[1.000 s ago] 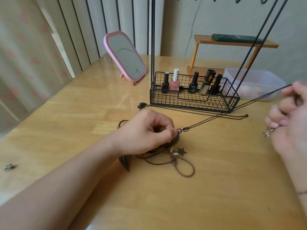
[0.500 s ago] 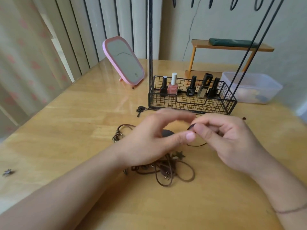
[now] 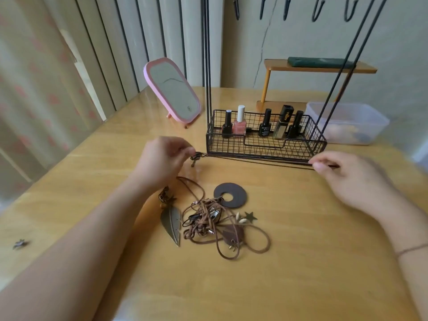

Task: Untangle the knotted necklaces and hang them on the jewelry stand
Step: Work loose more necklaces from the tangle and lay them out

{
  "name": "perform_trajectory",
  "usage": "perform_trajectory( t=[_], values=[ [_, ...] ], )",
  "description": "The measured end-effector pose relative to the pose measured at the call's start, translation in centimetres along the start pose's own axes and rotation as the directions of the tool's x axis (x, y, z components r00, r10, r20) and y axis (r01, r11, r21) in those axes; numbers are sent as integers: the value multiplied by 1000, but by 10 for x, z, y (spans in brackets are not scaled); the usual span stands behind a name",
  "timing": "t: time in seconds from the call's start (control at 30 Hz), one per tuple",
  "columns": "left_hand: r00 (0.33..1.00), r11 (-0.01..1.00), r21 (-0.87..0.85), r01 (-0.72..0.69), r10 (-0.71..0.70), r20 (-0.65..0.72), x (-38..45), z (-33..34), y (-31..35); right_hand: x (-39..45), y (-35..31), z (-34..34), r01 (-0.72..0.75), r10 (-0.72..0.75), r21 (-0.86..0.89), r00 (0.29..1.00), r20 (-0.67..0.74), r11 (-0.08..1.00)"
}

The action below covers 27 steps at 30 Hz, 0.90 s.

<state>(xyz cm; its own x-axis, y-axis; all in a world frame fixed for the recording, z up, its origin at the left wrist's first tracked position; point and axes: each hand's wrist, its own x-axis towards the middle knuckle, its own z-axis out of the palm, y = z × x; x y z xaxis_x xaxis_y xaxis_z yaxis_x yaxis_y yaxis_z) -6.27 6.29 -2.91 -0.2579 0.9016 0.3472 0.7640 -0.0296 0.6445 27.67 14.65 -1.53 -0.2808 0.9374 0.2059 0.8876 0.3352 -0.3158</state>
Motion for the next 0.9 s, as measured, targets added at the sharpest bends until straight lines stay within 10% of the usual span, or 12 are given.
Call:
perform_trajectory(
  t=[0.4, 0.5, 0.63, 0.77, 0.9],
  values=[
    [998, 984, 177, 30, -19, -60, 1, 3, -3, -5, -26, 10, 298, -288, 170, 954, -82, 939],
    [947, 963, 31, -269, 258, 191, -9, -16, 19, -36, -66, 16, 488, -565, 422, 822, 74, 764],
    [736, 964, -67, -257, 240, 633, -22, -34, 29, -57, -90, 39, 555, -656, 414, 739, 153, 721],
    [715, 969, 41, -242, 150, 683, -25, -32, 25, -57, -89, 35, 682, -745, 335, 658, 108, 651],
    [706, 961, 109, -254, 108, 700, -25, -34, 24, -62, -86, 23, 570, -835, 648, 512, 199, 504]
  ],
)
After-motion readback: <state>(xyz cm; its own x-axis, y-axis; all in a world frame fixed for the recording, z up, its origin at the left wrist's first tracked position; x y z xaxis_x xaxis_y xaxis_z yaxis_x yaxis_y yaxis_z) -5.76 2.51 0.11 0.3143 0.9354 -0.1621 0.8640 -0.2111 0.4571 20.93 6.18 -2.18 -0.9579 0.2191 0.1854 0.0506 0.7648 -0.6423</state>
